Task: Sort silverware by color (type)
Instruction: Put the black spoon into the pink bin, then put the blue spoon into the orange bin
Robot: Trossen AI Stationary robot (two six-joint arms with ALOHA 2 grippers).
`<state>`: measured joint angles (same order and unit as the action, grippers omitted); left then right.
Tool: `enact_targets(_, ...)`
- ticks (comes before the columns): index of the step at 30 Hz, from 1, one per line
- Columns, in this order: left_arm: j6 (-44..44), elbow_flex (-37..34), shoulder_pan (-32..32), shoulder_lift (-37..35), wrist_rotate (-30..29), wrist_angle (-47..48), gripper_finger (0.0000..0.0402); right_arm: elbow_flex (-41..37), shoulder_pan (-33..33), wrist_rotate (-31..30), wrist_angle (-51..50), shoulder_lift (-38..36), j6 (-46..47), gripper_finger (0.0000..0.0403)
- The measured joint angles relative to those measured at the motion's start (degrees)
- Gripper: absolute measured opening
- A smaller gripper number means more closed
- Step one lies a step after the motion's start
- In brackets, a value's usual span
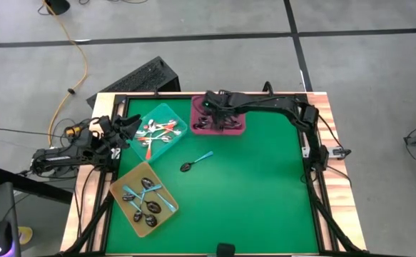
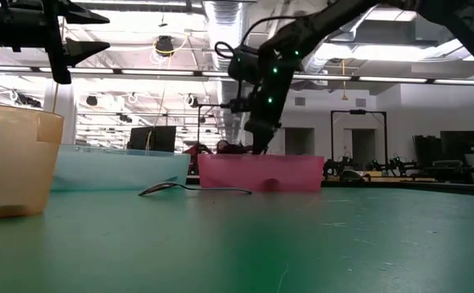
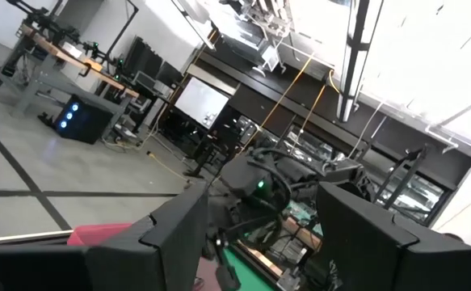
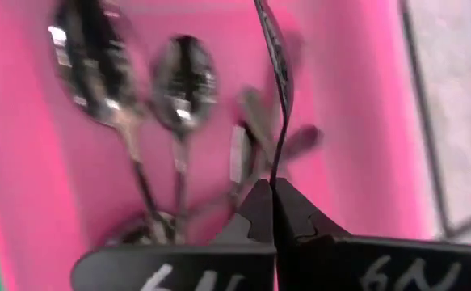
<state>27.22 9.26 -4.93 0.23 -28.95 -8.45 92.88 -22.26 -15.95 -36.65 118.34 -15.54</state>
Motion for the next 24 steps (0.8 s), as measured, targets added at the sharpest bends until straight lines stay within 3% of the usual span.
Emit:
enact_targets(8, 1.11, 0.00, 0.00, -0.02, 0.02, 0.00, 0.0219, -4.28, -2.76, 4.88, 5.01, 0.02, 2.00, 0.0011)
enact_targets(17, 1.19, 0.00, 0.01, -0.02, -0.31, 0.00, 0.0219, -4.31, -3.42, 8.78, 5.44, 0.00, 3.64, 0.0101)
enact_targets(24, 1.58, 0.00, 0.02, -0.02, -0.50, -0.04, 0.0219, -2.16, -2.83, 9.86, 4.79, -2.13, 1.84, 0.0131)
